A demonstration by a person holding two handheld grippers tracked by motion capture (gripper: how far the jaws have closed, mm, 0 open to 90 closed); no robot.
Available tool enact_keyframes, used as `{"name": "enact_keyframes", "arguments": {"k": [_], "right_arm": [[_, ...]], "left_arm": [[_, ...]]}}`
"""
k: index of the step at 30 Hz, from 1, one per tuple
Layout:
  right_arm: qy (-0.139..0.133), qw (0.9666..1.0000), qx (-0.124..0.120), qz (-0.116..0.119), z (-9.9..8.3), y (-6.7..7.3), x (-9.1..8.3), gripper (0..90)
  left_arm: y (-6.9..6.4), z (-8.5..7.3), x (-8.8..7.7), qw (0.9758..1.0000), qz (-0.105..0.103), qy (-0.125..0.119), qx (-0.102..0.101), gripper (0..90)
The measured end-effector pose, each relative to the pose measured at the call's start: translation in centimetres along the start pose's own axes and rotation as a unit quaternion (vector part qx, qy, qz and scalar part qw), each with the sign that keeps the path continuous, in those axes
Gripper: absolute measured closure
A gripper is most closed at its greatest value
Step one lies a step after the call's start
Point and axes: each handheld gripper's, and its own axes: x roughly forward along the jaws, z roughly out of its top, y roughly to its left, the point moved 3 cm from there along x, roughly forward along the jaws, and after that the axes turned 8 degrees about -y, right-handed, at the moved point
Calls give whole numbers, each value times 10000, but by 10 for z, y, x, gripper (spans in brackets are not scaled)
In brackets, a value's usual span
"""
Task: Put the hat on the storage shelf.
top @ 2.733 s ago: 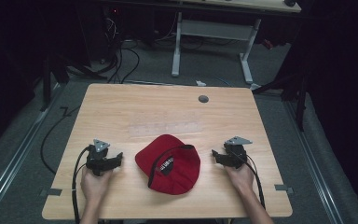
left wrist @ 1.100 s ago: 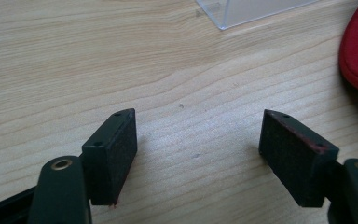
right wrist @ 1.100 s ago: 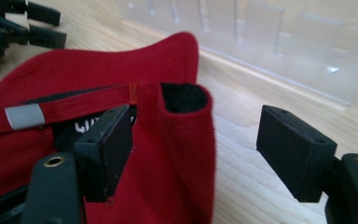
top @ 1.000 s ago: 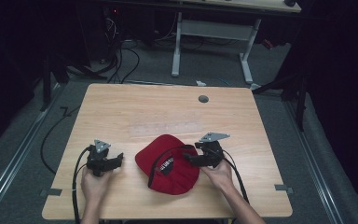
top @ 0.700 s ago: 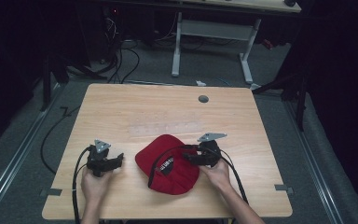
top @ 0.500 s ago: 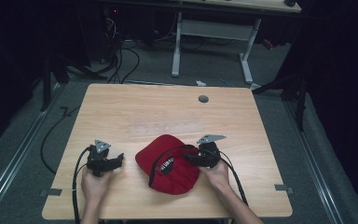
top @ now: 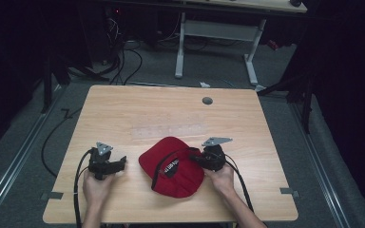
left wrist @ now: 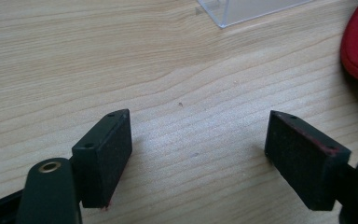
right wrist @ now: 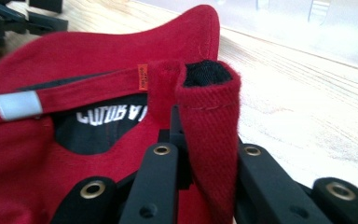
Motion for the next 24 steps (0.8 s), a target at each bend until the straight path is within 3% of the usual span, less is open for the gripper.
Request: {"name": "enact_keyframes", "arguments": {"k": [8,14,24], "right_arm": [[-79,9998,130,116,3,-1,-9,848],[-350,9994,39,-31,9,-6,-23,851],[-328,9993,165,2,18,-11,-38,852]], "left_arm": [[0,0,1,10000,33,15,4,205],[0,0,1,10000,68,7,-4,197],[0,-1,1,10000,69,30,7,174]]}}
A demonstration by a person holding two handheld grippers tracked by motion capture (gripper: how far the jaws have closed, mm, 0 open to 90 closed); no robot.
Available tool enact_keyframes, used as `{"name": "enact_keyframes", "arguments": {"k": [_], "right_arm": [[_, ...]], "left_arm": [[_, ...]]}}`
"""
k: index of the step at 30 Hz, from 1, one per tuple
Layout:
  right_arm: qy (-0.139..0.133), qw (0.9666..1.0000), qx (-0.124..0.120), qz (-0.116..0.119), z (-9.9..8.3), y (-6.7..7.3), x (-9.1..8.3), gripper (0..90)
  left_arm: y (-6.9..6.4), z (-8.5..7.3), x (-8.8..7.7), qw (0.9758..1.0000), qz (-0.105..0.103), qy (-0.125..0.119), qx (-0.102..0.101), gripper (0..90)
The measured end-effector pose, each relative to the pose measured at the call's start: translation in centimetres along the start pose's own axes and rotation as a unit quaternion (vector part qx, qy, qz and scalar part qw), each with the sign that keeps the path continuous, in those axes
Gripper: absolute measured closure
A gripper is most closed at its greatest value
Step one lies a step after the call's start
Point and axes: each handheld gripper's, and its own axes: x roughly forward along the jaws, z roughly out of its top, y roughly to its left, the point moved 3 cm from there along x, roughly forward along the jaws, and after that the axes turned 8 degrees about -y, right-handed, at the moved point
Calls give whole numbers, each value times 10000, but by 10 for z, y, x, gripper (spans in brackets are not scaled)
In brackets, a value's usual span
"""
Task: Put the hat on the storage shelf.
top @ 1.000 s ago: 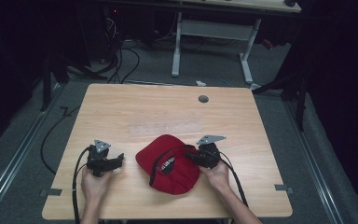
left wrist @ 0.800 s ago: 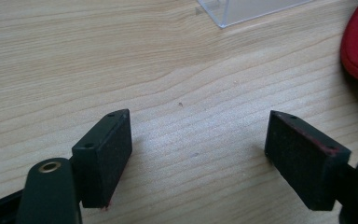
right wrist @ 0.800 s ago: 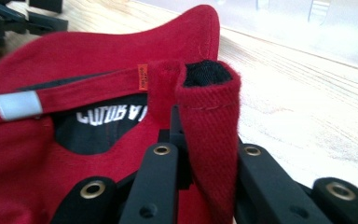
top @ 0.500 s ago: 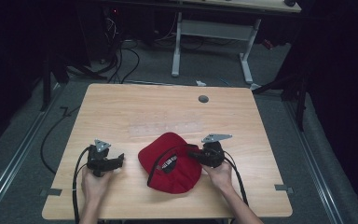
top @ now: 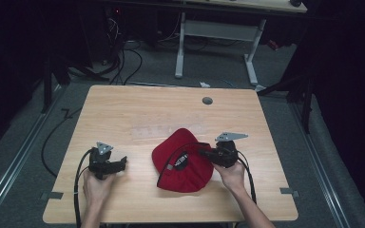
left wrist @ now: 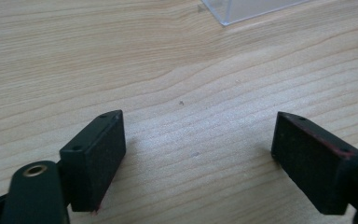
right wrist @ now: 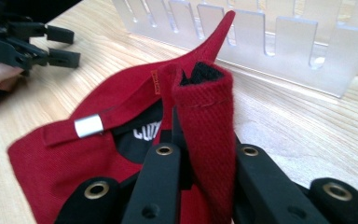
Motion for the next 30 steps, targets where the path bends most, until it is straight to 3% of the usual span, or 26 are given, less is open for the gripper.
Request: {"name": "enact_keyframes", "arguments": {"k": [4,12,17,21,25,30], "right_arm": [[35,10000,-2,75,4,1,-2,852],[-171,9998,116,72,10,-7,-21,852],[-255,9995,166,65,17,-13,-30,852],[-279,9993,237,86,20,-15,-34,852],[-251,9993,263,124,23,-16,-34,852],[-281,9987,358,221,27,-17,-36,852]], "left_arm": [[0,0,-1,10000,-8,16,-7,165],[-6,0,-6,9999,-130,32,-60,196],[-29,7,-21,9974,-695,-171,10,199],[-53,4,-33,9931,-1135,-100,269,195],[-75,-2,-43,9868,-1510,-39,590,187],[-97,-12,-48,9794,-1815,119,878,178]]}}
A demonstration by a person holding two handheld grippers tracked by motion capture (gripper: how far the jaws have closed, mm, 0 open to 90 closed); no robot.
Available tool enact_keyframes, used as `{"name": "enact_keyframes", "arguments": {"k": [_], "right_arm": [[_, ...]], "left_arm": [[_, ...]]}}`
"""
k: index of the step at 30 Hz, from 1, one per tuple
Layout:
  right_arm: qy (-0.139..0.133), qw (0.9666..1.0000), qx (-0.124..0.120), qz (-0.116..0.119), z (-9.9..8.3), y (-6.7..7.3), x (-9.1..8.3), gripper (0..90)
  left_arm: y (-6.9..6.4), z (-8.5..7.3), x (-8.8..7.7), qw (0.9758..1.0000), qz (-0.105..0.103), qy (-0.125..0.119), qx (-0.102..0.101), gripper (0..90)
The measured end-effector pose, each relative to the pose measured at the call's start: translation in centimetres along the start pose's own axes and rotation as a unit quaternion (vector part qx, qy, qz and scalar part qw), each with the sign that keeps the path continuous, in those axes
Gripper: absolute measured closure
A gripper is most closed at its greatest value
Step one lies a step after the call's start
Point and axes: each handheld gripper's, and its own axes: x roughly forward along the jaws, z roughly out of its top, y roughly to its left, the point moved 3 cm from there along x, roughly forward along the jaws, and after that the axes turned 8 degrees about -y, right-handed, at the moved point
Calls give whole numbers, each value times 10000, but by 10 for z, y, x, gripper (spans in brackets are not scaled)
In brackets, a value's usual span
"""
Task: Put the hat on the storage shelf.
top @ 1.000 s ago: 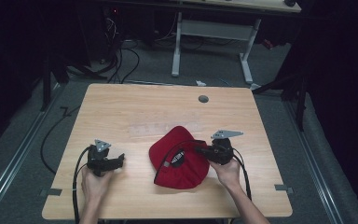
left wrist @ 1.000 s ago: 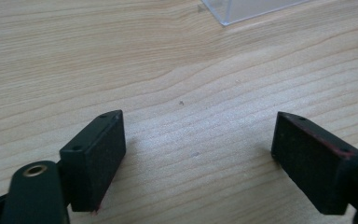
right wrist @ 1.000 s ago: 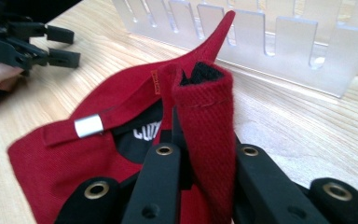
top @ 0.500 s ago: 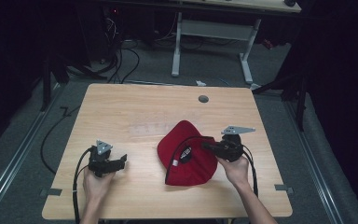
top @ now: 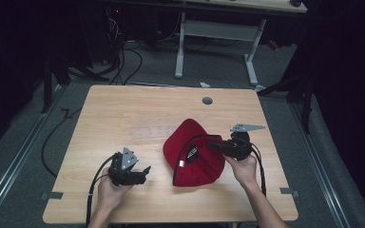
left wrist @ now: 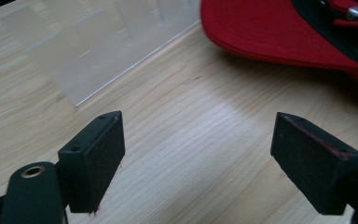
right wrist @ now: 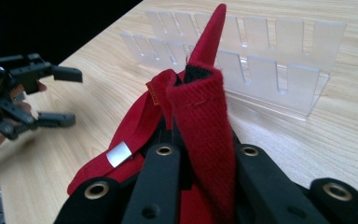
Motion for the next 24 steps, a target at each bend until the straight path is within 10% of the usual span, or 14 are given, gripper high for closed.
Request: {"name": "enact_keyframes", "arguments": {"k": [24], "right_arm": [[9,9994,184,307,12,6,-6,852]], "left_arm": [[-44,-15,19,9976,-547,229,344,167]]}}
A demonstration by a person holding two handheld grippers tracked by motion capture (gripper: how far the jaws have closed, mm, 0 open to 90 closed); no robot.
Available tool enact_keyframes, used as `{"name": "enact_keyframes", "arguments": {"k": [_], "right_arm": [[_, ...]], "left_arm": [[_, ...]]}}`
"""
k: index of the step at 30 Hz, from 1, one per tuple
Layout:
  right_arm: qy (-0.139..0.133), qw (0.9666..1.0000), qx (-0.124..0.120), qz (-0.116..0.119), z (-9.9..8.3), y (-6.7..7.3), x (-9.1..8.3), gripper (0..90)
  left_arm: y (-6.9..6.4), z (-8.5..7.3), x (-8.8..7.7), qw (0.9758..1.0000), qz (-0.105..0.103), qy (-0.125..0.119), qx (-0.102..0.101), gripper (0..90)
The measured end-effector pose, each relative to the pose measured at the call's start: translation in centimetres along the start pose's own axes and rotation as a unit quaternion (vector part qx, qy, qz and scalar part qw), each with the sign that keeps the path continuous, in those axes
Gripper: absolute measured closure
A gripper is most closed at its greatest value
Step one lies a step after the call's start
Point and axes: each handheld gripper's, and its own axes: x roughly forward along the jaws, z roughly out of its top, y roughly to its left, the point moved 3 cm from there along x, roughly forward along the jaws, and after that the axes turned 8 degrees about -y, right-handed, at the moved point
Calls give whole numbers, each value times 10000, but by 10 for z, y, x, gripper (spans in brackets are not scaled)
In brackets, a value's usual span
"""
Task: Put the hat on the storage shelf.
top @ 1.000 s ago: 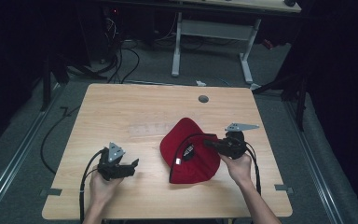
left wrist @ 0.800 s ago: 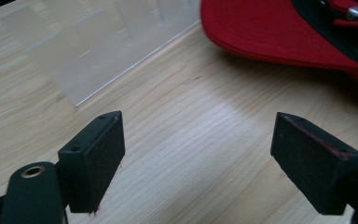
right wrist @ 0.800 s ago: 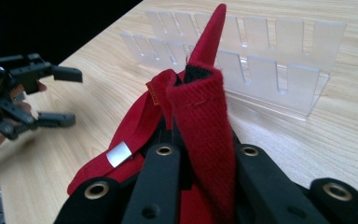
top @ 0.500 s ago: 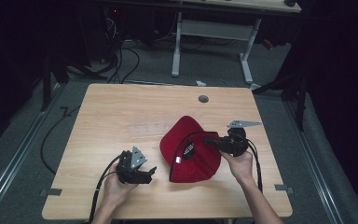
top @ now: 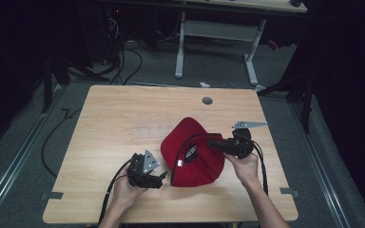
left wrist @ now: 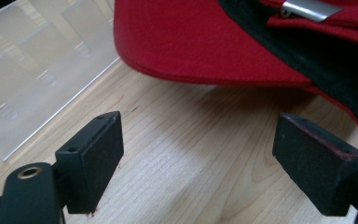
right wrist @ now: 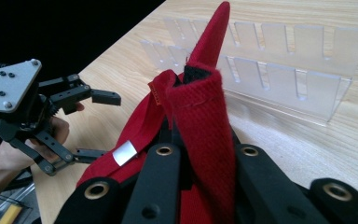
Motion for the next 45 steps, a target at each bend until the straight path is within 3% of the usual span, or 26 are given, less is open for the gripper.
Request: {"name": "enact_keyframes", "arguments": {"k": [5,12,21,36,42,45], "right_arm": [[-23,9999,87,114,1,1,-1,852],[-64,9996,96,274,6,6,-3,852],[60,9992,157,353,5,7,1,852],[277,9974,343,567,4,9,6,850],[322,9968,427,589,3,9,9,850],[363,9963,471,627,3,8,9,850]], "left_arm": [[-8,1,5,9998,-71,37,159,162],[-12,5,9,9999,-131,-17,45,162],[-13,8,5,9996,-156,-129,214,166],[-16,12,2,9992,-258,-240,168,184],[-23,10,2,9986,-355,-173,351,187],[-22,14,1,9985,-404,-267,253,190]]}}
